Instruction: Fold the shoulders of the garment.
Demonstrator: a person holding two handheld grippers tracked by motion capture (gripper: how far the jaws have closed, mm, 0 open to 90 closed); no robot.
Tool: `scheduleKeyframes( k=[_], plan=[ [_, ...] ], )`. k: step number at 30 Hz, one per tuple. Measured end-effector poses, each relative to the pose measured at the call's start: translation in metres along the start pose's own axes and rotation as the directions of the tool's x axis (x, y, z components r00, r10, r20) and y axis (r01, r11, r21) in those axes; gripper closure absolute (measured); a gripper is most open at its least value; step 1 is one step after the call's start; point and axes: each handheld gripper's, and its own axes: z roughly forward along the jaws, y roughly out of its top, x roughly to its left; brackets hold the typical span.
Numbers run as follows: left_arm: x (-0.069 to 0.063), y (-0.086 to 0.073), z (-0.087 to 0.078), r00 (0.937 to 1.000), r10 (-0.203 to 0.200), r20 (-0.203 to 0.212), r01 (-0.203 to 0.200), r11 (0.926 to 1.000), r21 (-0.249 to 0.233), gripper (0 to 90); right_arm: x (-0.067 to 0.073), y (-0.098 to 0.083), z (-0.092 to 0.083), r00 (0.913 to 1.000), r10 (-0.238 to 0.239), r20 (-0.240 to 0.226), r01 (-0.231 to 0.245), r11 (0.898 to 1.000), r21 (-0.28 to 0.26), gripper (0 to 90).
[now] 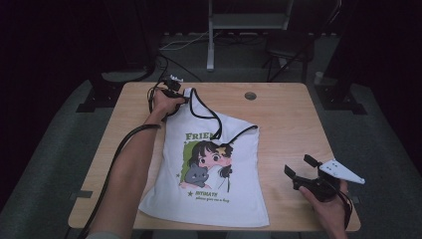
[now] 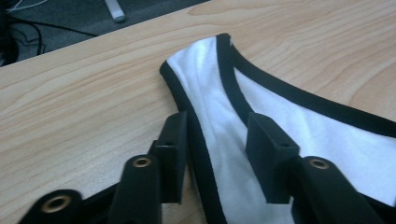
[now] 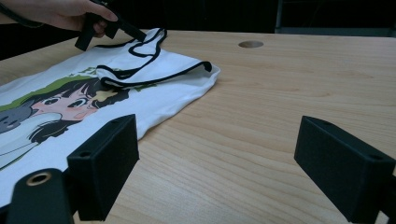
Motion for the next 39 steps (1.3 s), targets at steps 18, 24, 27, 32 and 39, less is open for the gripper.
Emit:
scheduleKeyframes(
  k=[18, 24, 27, 32, 39],
  plan=[
    [-0.013, 0.007, -0.011, 0.9926, 0.026, 0.118, -0.018, 0.9973, -0.072, 86.2, 0.001, 0.000, 0.000, 0.9999, -0.014, 0.006, 0.014, 1.000, -0.002, 13.4],
    [-0.016, 0.013, -0.028, 0.9895, 0.042, 0.138, -0.025, 0.9923, -0.121, 86.3, 0.001, 0.000, 0.000, 0.9999, -0.014, 0.005, 0.014, 1.000, -0.003, 13.4],
    [-0.017, 0.014, -0.035, 0.9882, 0.045, 0.147, -0.024, 0.9897, -0.141, 86.3, 0.002, 0.000, 0.000, 0.9998, -0.018, 0.006, 0.018, 1.000, -0.004, 13.4],
    [-0.019, 0.014, -0.047, 0.9867, 0.036, 0.158, -0.006, 0.9828, -0.185, 86.3, 0.002, 0.000, 0.000, 0.9998, -0.017, 0.006, 0.017, 1.000, -0.002, 13.4],
    [-0.020, 0.014, -0.067, 0.9837, 0.033, 0.176, 0.009, 0.9718, -0.236, 86.3, 0.002, 0.000, 0.000, 0.9998, -0.019, 0.007, 0.019, 1.000, -0.005, 13.4]
  ],
)
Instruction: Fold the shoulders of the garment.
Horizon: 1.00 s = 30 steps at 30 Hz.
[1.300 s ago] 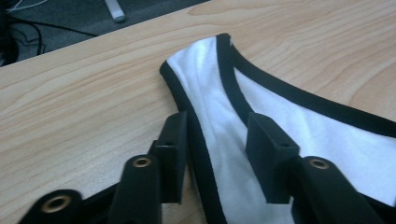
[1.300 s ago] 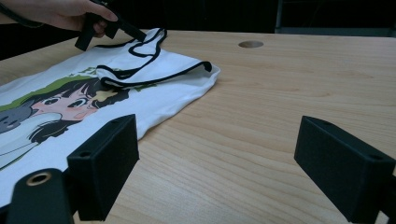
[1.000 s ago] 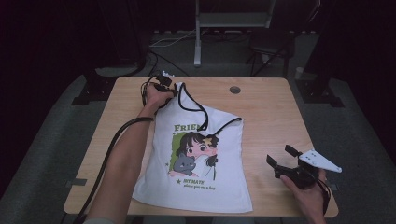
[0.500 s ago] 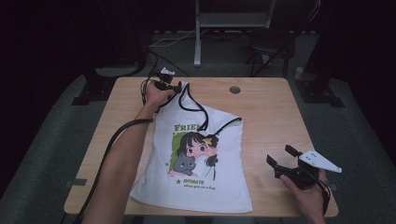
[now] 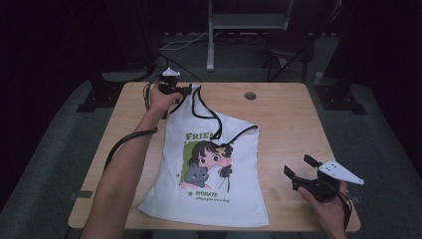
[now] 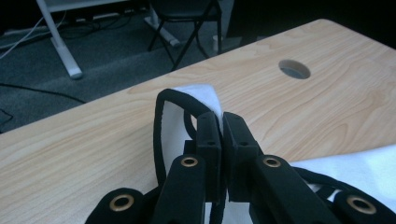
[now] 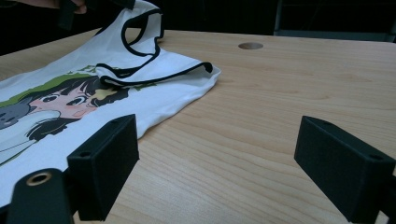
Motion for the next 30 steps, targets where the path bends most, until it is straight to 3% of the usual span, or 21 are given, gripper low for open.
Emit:
scheduleKeyframes(
  k=[12, 24, 30],
  plan=[
    [-0.006, 0.004, -0.021, 0.9995, -0.018, 0.026, 0.020, 0.9967, -0.079, 86.3, 0.000, 0.000, 0.000, 1.0000, -0.002, 0.001, 0.002, 1.000, 0.002, 13.4],
    [-0.017, 0.004, -0.045, 0.9968, -0.015, 0.078, 0.027, 0.9872, -0.157, 86.3, 0.001, 0.000, 0.001, 0.9999, -0.012, -0.002, 0.012, 1.000, 0.005, 13.4],
    [-0.026, 0.003, -0.052, 0.9955, 0.000, 0.095, 0.016, 0.9858, -0.167, 86.3, 0.001, 0.000, 0.001, 0.9999, -0.012, -0.002, 0.012, 1.000, 0.006, 13.4]
  ],
)
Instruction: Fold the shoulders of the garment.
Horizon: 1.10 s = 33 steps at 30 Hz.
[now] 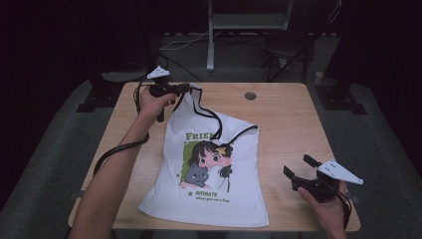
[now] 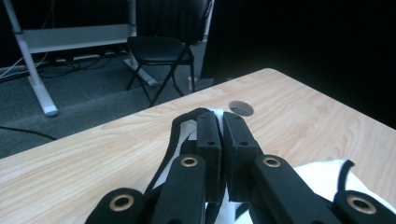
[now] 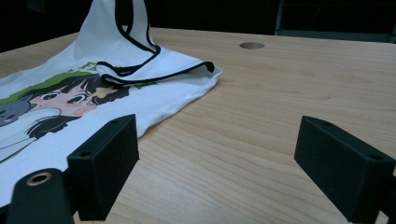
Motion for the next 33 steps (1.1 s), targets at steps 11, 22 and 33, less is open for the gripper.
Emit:
scheduleKeyframes(
  k=[11, 22, 33],
  plan=[
    [-0.018, -0.010, -0.009, 0.9978, 0.040, 0.054, -0.041, 0.9990, 0.017, 86.2, 0.000, 0.000, 0.000, 1.0000, 0.001, -0.003, -0.001, 1.000, -0.003, 13.4],
    [-0.033, -0.030, -0.018, 0.9917, 0.071, 0.107, -0.079, 0.9943, 0.071, 86.0, 0.001, 0.000, 0.000, 1.0000, -0.003, -0.002, 0.003, 1.000, 0.001, 13.4],
    [-0.046, -0.053, -0.024, 0.9849, 0.089, 0.148, -0.110, 0.9844, 0.137, 85.8, 0.001, 0.000, 0.000, 0.9999, -0.011, -0.002, 0.011, 1.000, 0.000, 13.4]
  ],
)
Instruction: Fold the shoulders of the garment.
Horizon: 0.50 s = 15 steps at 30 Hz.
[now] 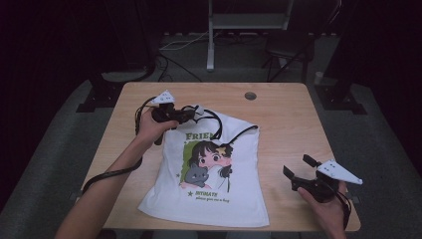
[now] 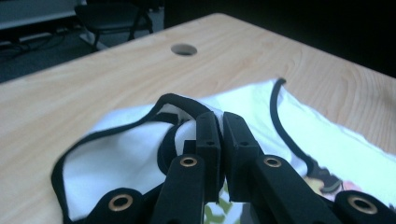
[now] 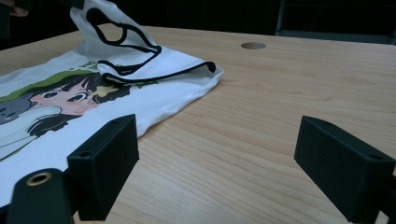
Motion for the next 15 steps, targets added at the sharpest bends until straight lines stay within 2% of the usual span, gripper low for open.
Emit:
scheduleKeyframes(
  k=[5, 15],
  plan=[
    [-0.009, -0.010, 0.002, 0.9994, 0.004, 0.034, -0.005, 0.9995, 0.032, 85.6, 0.000, 0.000, 0.000, 1.0000, 0.003, -0.001, -0.003, 1.000, -0.001, 13.4],
    [-0.013, -0.035, 0.008, 0.9988, 0.001, 0.050, -0.006, 0.9947, 0.103, 84.8, 0.000, 0.000, 0.000, 1.0000, 0.001, -0.002, -0.001, 1.000, -0.002, 13.4]
  ],
)
